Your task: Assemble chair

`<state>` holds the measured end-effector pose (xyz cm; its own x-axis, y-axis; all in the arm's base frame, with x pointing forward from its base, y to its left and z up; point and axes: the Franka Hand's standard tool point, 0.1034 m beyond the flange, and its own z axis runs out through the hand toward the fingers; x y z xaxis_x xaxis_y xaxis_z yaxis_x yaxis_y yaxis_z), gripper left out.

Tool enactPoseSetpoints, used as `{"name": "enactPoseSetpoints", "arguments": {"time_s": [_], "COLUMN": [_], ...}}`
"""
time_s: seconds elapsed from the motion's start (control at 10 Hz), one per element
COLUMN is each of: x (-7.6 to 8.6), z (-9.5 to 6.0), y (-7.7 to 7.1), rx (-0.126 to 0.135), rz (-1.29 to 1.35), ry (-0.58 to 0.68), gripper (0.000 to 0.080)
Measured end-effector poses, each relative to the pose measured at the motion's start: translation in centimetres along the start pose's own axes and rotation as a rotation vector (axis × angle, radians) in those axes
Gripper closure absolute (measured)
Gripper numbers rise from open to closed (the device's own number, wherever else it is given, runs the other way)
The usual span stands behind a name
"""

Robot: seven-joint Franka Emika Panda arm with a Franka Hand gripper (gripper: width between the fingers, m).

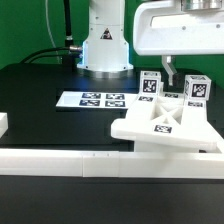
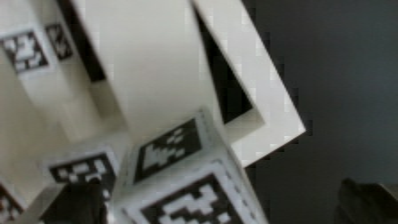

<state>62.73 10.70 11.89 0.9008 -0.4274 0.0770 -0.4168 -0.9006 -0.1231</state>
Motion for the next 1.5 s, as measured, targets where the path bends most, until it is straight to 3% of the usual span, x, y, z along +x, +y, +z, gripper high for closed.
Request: {"name": "enactPoseSetpoints", "arguments": {"time_s": [0.6,0.8,0.9,1.0,1.2,1.5], "x": [0.31,0.31,0.32,0.32,0.33,0.42], "z": [0.00,0.00,-0.01,-0.01,-0.01,-0.04], "y": [0.57,0.57,0.57,0.57,0.57,0.53], "rx": [-0.041,-0.041,-0.041,-0.041,-0.040,-0.033], "rz": [-0.408,-0.404,-0.404,-0.395,-0.359,-0.029], "ry": [0.008,0.008,0.008,0.008,0.009,0.021], "gripper": [0.0151,0.0409,0.0409,0.0515,0.0515,0.0515]}}
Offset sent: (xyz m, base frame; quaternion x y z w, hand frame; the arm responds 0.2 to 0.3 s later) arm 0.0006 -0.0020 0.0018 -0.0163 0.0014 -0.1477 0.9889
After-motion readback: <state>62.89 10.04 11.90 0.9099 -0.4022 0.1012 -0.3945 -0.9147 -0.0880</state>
